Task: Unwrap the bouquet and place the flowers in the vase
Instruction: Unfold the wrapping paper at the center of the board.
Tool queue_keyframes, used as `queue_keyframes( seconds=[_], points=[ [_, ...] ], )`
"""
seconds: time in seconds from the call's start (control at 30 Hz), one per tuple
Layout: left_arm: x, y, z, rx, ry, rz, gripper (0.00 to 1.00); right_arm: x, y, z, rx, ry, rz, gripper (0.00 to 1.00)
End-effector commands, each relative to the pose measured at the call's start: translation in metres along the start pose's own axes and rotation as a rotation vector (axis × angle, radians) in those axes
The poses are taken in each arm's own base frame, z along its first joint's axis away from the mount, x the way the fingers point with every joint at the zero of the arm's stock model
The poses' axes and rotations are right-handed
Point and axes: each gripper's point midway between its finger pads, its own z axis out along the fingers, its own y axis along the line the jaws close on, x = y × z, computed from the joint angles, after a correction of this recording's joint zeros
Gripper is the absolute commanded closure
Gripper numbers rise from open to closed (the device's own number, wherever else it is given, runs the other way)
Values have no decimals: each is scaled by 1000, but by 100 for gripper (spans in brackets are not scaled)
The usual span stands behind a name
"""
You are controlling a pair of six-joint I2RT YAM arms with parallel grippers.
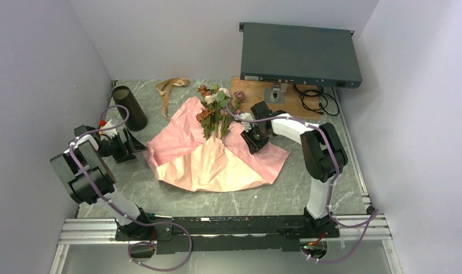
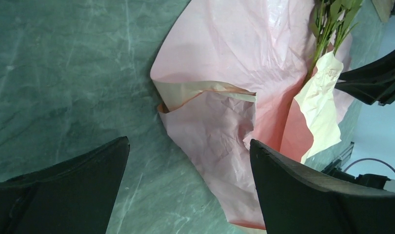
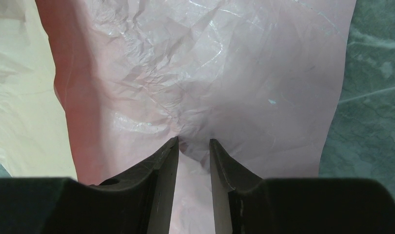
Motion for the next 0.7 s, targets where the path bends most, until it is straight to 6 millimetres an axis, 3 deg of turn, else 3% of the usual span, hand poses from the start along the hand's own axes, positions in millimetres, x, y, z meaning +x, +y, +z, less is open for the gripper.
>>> queue_keyframes(
  seconds=[0.0, 0.2, 0.27, 0.47, 0.67],
  points=[
    [1, -8, 11, 77, 1, -32, 1, 16, -8, 28, 21, 61, -1, 67],
    [-3, -13, 34, 137, 32, -24, 1, 17, -7, 30, 15, 71, -2, 67],
    [-3, -30, 40, 195, 58, -50, 2, 14, -9, 28, 26, 69, -9, 67],
    [-15, -62, 12, 199, 44, -38, 11, 11, -8, 29, 28, 67, 1, 67],
    [-21, -78, -13, 157, 80, -25, 18, 12, -8, 32, 29, 69, -3, 67]
  ],
)
